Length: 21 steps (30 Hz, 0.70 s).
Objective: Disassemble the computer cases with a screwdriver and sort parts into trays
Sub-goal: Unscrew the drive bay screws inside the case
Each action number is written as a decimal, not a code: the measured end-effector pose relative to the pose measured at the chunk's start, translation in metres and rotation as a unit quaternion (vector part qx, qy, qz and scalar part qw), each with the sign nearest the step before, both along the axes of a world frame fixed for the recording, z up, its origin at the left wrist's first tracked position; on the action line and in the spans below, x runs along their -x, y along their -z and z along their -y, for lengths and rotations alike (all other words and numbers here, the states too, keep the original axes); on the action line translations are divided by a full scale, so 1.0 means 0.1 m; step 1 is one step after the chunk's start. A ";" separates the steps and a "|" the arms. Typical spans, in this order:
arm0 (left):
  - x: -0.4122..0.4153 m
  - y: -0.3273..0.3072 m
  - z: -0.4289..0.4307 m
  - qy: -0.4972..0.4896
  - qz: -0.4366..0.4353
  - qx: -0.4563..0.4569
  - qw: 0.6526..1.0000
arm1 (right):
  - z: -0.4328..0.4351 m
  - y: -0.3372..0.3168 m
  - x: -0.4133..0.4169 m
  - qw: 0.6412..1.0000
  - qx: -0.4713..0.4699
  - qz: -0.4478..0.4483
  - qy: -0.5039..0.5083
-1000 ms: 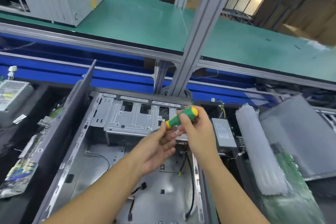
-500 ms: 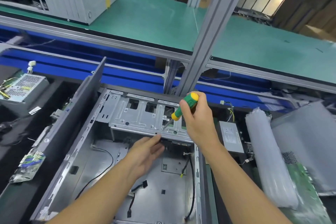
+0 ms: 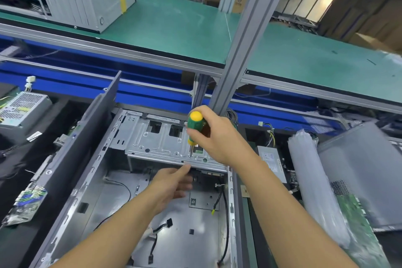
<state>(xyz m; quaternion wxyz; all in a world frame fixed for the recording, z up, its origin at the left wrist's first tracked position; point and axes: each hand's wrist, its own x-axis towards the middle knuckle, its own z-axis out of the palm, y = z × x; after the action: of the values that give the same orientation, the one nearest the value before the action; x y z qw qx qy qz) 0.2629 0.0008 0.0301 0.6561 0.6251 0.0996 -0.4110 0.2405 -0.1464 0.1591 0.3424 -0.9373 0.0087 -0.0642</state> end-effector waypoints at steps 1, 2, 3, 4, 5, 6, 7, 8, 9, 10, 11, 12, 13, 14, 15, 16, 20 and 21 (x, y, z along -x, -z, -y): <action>-0.02 -0.05 -0.07 0.072 0.037 -0.053 0.995 | 0.02 -0.04 -0.02 1.000 -0.004 -0.014 0.014; -0.04 -0.10 -0.14 0.133 0.072 -0.093 0.984 | 0.04 -0.08 -0.03 0.999 -0.016 -0.026 0.034; -0.09 -0.17 -0.21 0.170 0.108 -0.115 0.973 | 0.06 -0.11 -0.05 0.997 -0.032 -0.040 0.052; -0.14 -0.22 -0.26 0.179 0.150 -0.122 0.965 | 0.06 -0.13 -0.07 0.995 -0.044 -0.054 0.067; -0.21 -0.27 -0.30 0.167 0.201 -0.127 0.957 | 0.05 -0.15 -0.08 0.993 -0.051 -0.067 0.078; -0.29 -0.34 -0.32 0.140 0.265 -0.132 0.945 | 0.03 -0.15 -0.10 0.992 -0.049 -0.073 0.086; -0.38 -0.41 -0.32 0.111 0.334 -0.130 0.927 | 0.00 -0.15 -0.12 0.992 -0.039 -0.073 0.092; -0.46 -0.49 -0.31 0.103 0.391 -0.116 0.907 | -0.03 -0.15 -0.13 0.993 -0.023 -0.065 0.099; -0.53 -0.56 -0.27 0.123 0.441 -0.100 0.884 | -0.07 -0.14 -0.14 0.993 -0.006 -0.054 0.108; -0.61 -0.61 -0.20 0.160 0.474 -0.084 0.862 | -0.09 -0.13 -0.15 0.992 0.009 -0.042 0.119; -0.67 -0.65 -0.13 0.199 0.487 -0.078 0.847 | -0.12 -0.11 -0.16 0.991 0.021 -0.033 0.128; -0.71 -0.70 -0.04 0.229 0.489 -0.076 0.838 | -0.13 -0.11 -0.17 0.990 0.032 -0.028 0.137; -0.74 -0.74 0.04 0.245 0.489 -0.063 0.835 | -0.14 -0.12 -0.18 0.988 0.042 -0.026 0.144; -0.76 -0.77 0.09 0.249 0.486 -0.042 0.837 | -0.13 -0.14 -0.19 0.987 0.050 -0.026 0.150; -0.78 -0.78 0.13 0.250 0.476 -0.011 0.843 | -0.11 -0.17 -0.20 0.986 0.057 -0.031 0.152; -0.79 -0.80 0.14 0.255 0.461 0.019 0.850 | -0.08 -0.21 -0.20 0.986 0.063 -0.040 0.151; -0.78 -0.83 0.12 0.275 0.435 0.110 0.851 | 0.01 -0.31 -0.14 0.984 0.108 -0.078 0.121; -0.78 -0.83 0.13 0.273 0.442 0.114 0.847 | 0.02 -0.31 -0.11 0.983 0.119 -0.086 0.112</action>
<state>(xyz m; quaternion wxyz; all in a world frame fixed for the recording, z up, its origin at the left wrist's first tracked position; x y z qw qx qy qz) 0.3405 -0.0125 0.1133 0.5588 0.6632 -0.4231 -0.2627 0.2517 -0.1481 0.1900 0.2167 -0.9666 0.1350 -0.0214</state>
